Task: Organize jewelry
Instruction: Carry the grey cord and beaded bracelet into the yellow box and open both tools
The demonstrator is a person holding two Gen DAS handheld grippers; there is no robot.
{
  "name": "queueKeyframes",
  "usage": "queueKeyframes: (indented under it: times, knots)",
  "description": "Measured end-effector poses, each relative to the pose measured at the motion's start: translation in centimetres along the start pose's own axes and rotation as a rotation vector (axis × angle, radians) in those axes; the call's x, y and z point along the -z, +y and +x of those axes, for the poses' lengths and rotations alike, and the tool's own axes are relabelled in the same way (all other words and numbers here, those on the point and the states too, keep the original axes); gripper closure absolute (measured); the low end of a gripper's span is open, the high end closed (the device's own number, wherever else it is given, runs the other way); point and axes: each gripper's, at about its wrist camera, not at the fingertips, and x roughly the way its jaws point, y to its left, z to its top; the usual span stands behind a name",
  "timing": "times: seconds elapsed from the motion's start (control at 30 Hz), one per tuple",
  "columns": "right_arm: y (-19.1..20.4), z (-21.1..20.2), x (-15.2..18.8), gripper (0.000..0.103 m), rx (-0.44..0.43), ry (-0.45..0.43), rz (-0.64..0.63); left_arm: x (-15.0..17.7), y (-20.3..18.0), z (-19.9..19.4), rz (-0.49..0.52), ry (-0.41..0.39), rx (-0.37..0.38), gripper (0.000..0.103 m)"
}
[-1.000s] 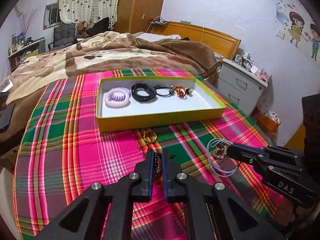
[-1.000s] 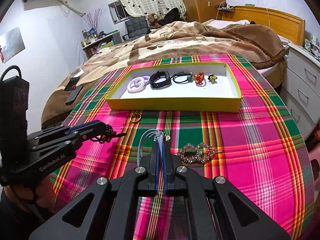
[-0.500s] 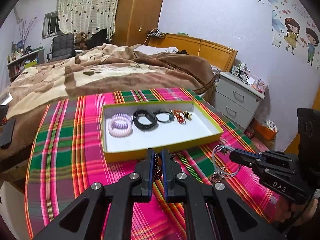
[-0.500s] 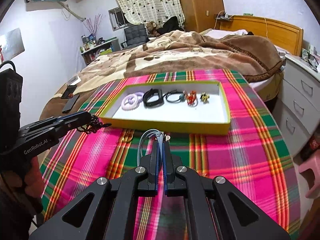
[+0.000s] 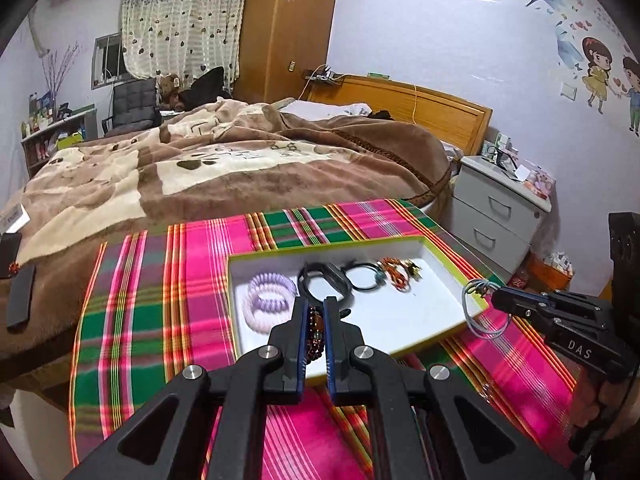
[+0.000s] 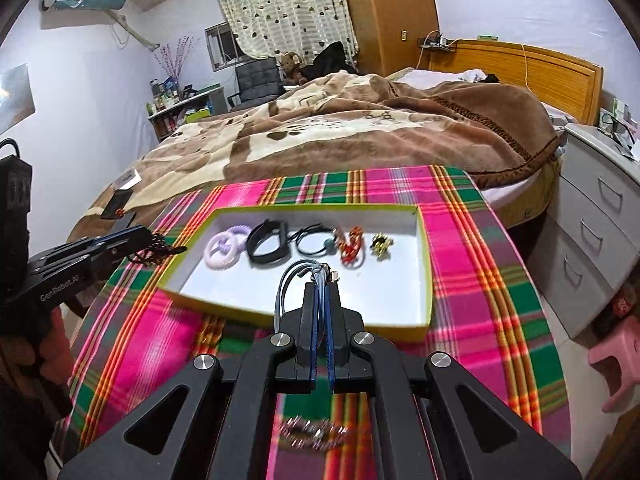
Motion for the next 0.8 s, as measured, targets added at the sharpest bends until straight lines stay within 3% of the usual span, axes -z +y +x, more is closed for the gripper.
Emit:
queueKeyframes:
  times: [0.47,0.8]
  knots:
    - [-4.0,6.8,-1.6,0.100,0.089,0.085,0.017,0.0,2.1,6.2,0.002,0.071,-0.059,0.096]
    - [-4.4,9.5,-1.4,0.100,0.115,0.140,0.000,0.9,2.9,8.3,0.006,0.109,-0.074,0.096]
